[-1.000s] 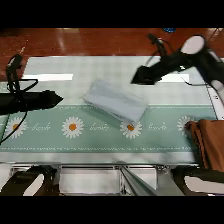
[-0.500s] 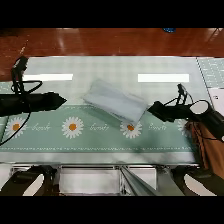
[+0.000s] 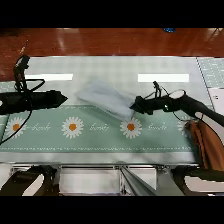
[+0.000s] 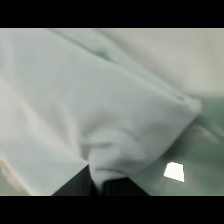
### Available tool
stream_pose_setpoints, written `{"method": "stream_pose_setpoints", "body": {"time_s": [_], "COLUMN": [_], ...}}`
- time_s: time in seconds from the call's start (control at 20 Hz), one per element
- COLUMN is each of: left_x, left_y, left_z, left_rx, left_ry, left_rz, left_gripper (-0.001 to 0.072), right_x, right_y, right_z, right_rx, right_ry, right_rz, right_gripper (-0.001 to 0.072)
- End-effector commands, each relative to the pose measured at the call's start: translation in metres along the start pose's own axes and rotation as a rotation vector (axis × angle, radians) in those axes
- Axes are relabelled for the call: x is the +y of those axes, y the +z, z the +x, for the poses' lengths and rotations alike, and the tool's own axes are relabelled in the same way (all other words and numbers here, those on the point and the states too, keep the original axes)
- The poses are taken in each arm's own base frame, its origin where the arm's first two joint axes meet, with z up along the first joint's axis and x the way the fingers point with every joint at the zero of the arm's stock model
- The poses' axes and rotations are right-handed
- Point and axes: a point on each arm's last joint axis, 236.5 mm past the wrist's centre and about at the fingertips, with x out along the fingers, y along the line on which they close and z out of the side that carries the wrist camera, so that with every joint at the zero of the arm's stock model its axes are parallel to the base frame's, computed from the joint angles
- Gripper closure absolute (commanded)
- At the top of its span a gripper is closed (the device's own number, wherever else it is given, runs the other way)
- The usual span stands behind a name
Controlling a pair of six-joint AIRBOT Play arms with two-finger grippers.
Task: Fold the shirts.
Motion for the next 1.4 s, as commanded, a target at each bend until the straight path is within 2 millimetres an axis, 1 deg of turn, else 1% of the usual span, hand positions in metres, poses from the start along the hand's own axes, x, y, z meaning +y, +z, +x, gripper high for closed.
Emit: {"method": "stream_pose_setpoints", "body": {"time_s": [0.0,0.05,0.1,0.15,0.25,0.35,0.4,0.55,0.65,0.75,0.85,0.9,1.0,1.15,1.25,1.3,1.35], "left_x": [0.004,0.006,0.007,0.008,0.010,0.010,0.009,0.009,0.009,0.009,0.009,0.009,0.010,0.010,0.010,0.010,0.010], "left_y": [-0.001,-0.001,-0.002,-0.003,-0.004,-0.004,-0.005,-0.005,-0.005,-0.004,0.002,0.006,0.011,0.021,0.029,0.033,0.038], "left_z": [0.007,0.010,0.012,0.014,0.017,0.017,0.017,0.017,0.017,0.017,0.018,0.018,0.018,0.017,0.016,0.015,0.014], "left_rx": [0.015,0.023,0.031,0.038,0.046,0.047,0.048,0.051,0.051,0.047,0.020,0.005,-0.019,-0.059,-0.090,-0.108,-0.130], "left_ry": [0.007,0.010,0.011,0.013,0.015,0.015,0.012,0.011,0.011,0.012,0.013,0.014,0.015,0.017,0.018,0.018,0.019], "left_rz": [-0.009,-0.013,-0.017,-0.020,-0.024,-0.025,-0.026,-0.024,-0.025,-0.025,-0.024,-0.024,-0.024,-0.019,-0.017,-0.017,-0.017], "left_gripper": [0.0692,0.0692,0.0692,0.0692,0.0692,0.0692,0.0692,0.0692,0.0692,0.0692,0.0692,0.0692,0.0692,0.0692,0.0692,0.0692,0.0692], "right_x": [0.078,0.100,0.117,0.133,0.157,0.166,0.166,0.162,0.147,0.123,0.097,0.082,0.044,-0.013,-0.033,-0.045,-0.059], "right_y": [0.030,0.046,0.060,0.077,0.106,0.126,0.133,0.144,0.149,0.148,0.139,0.130,0.106,0.055,0.033,0.020,0.002], "right_z": [-0.012,-0.029,-0.046,-0.068,-0.117,-0.165,-0.190,-0.265,-0.319,-0.367,-0.405,-0.421,-0.448,-0.477,-0.496,-0.499,-0.498], "right_rx": [0.010,-0.010,-0.035,-0.072,-0.151,-0.210,-0.232,-0.331,-0.432,-0.512,-0.561,-0.569,-0.559,-0.500,-0.549,-0.556,-0.554], "right_ry": [0.105,0.102,0.084,0.056,0.016,-0.005,-0.016,-0.035,-0.057,-0.090,-0.127,-0.149,-0.230,-0.427,-0.503,-0.526,-0.549], "right_rz": [-0.218,-0.279,-0.337,-0.390,-0.446,-0.451,-0.442,-0.392,-0.321,-0.239,-0.154,-0.108,0.015,0.183,0.266,0.323,0.386], "right_gripper": [0.0691,0.0691,0.0691,0.0691,0.0691,0.0691,0.0691,0.0691,0.0691,0.0691,0.0691,0.0692,0.0693,0.0693,0.0693,0.0693,0.0693]}}
